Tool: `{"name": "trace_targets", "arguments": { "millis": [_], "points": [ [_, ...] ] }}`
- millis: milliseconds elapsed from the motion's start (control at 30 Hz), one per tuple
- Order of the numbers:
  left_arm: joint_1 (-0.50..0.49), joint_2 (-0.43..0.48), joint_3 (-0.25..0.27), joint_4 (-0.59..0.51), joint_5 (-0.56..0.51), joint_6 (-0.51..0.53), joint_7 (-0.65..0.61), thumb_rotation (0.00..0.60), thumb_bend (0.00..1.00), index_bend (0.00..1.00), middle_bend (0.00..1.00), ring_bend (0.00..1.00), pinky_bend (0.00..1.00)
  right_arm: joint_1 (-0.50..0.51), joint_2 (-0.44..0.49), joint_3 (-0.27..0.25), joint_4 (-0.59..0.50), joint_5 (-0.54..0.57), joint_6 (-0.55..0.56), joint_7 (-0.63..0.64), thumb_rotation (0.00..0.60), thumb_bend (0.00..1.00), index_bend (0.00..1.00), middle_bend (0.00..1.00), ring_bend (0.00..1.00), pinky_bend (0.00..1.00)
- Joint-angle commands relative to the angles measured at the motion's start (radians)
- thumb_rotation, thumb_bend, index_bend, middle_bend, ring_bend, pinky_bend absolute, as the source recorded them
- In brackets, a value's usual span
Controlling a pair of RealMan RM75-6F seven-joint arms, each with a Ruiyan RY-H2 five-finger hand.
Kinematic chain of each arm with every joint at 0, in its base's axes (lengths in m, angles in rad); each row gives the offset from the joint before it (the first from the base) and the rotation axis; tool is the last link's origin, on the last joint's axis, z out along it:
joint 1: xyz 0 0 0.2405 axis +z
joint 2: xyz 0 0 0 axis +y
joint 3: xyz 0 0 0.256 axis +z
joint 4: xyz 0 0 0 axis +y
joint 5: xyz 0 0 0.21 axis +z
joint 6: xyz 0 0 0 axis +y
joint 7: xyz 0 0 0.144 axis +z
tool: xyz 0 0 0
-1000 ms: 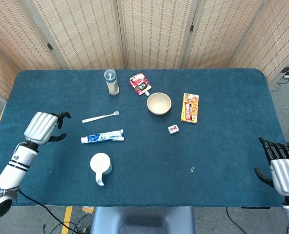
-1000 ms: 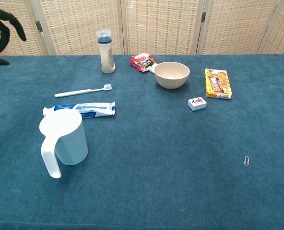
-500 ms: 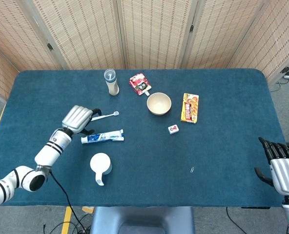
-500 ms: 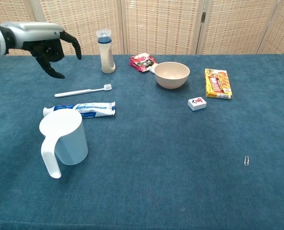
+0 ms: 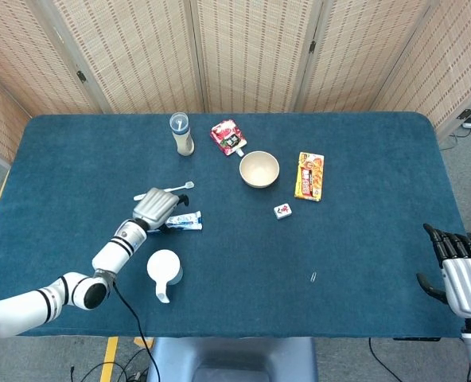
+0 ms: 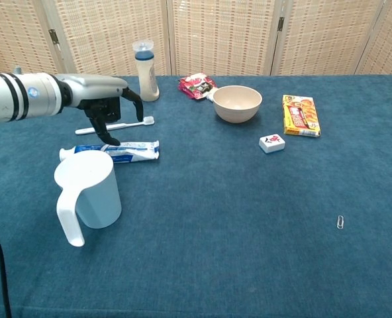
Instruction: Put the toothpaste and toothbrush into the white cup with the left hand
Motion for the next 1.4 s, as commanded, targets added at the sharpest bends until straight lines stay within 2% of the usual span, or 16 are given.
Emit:
{"name": "trace_targets", "arguments": {
  "millis": [33,300,600,900,1400],
  "points": [
    [-0.016,-0.030,0.013,0.037,-0.043,-0.008,0.018,0.600,0.25,0.32,0.94,0.87,0.97,-0.001,0.001,0.001,0.000,0.001,0.002,0.002,0.600,0.17,0.00,0.17,0.17,0.18],
    [-0.061,-0.067,0.052,0.112,-0.194,-0.054,0.082,0.600,0.25,0.32,0.95,0.88,0.97,-0.007,0.001,0.001,0.007,0.008,0.005,0.012,0.600,0.17,0.00,0.17,0.17,0.18],
    [-0.101,-0.057,0.097,0.073,-0.285,-0.063,0.127,0.600,0.25,0.34,0.95,0.88,0.97,-0.003,-0.004,0.002,0.017,0.005,0.002,0.022,0.600,0.17,0.00,0.17,0.17,0.18],
    [-0.113,-0.055,0.115,0.023,-0.261,-0.017,0.128,0.600,0.25,0.40,0.95,0.88,0.97,-0.006,-0.008,0.002,0.029,0.009,0.003,0.032,0.600,0.17,0.00,0.17,0.17,0.18],
    [-0.111,-0.106,0.125,0.102,-0.257,-0.002,0.104,0.600,0.25,0.48,0.96,0.89,0.97,-0.010,-0.006,0.002,0.038,0.014,0.002,0.046,0.600,0.17,0.00,0.17,0.17,0.18]
  ]
}}
